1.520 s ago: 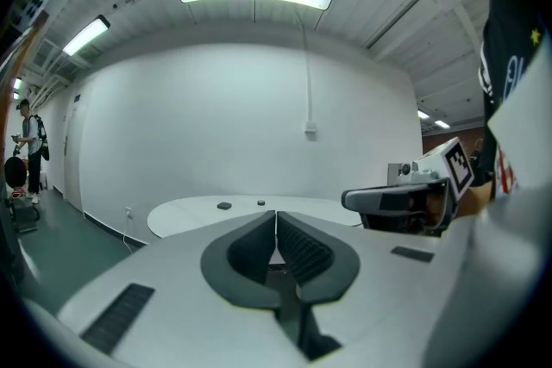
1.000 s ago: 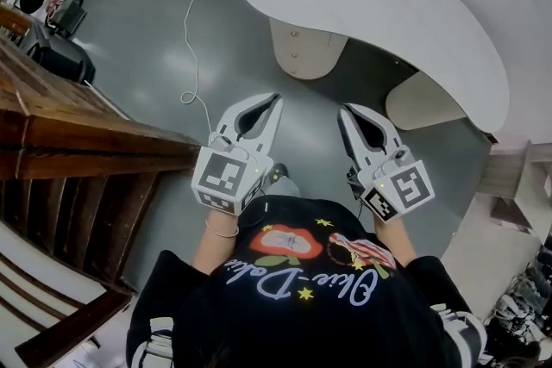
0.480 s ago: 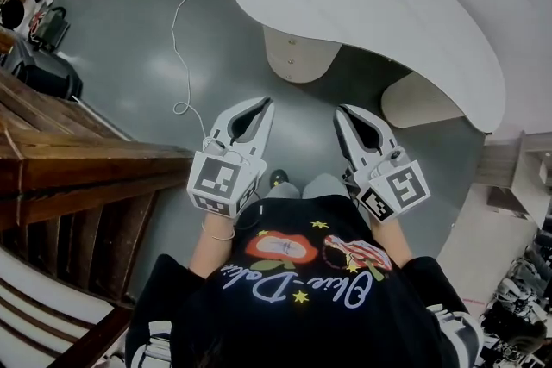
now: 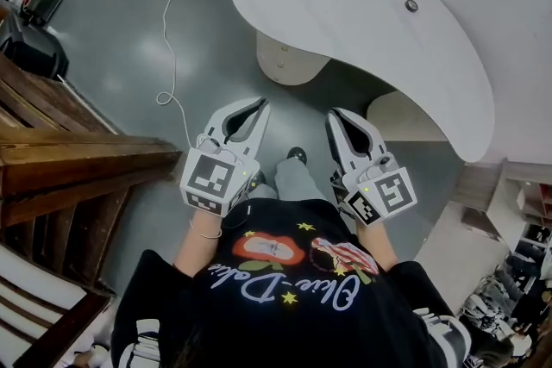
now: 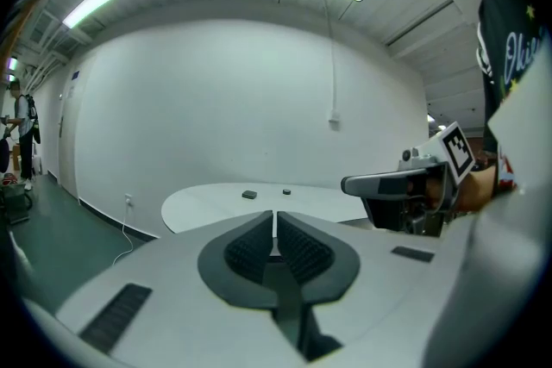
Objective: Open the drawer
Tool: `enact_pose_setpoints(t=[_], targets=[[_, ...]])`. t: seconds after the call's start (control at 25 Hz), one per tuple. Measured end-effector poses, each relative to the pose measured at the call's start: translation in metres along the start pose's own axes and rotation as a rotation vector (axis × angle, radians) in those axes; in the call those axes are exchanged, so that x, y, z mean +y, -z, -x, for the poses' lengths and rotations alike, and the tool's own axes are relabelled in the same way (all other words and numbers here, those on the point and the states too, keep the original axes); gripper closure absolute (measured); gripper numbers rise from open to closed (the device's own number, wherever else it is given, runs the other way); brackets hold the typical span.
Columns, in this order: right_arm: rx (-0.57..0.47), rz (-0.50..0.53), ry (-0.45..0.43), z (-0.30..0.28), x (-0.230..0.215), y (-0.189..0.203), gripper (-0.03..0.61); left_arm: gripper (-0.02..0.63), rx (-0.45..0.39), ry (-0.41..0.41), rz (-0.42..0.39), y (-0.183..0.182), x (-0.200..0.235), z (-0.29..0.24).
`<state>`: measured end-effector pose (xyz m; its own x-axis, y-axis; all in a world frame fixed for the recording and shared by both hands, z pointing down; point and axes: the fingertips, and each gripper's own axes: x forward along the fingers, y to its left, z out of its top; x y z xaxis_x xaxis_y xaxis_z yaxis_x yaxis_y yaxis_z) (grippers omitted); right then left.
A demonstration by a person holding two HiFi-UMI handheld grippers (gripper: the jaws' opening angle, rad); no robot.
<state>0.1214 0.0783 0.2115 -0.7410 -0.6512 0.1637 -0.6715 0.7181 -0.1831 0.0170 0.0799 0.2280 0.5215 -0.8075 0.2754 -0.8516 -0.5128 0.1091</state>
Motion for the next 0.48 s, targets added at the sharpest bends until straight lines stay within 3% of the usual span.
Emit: enact_pose_setpoints(t=[0.32, 0.48], targets=[[0.032, 0.004, -0.072, -0.022, -0.048, -0.002, 0.577, 0.607, -0.01, -0.036, 0.006, -0.005, 0.003, -0.054], [0.066, -0.002, -0.109, -0.036, -0.076, 0.009, 0.576, 0.607, 0.032, -0.08, 0.038, 0.01, 0.011, -0.087]])
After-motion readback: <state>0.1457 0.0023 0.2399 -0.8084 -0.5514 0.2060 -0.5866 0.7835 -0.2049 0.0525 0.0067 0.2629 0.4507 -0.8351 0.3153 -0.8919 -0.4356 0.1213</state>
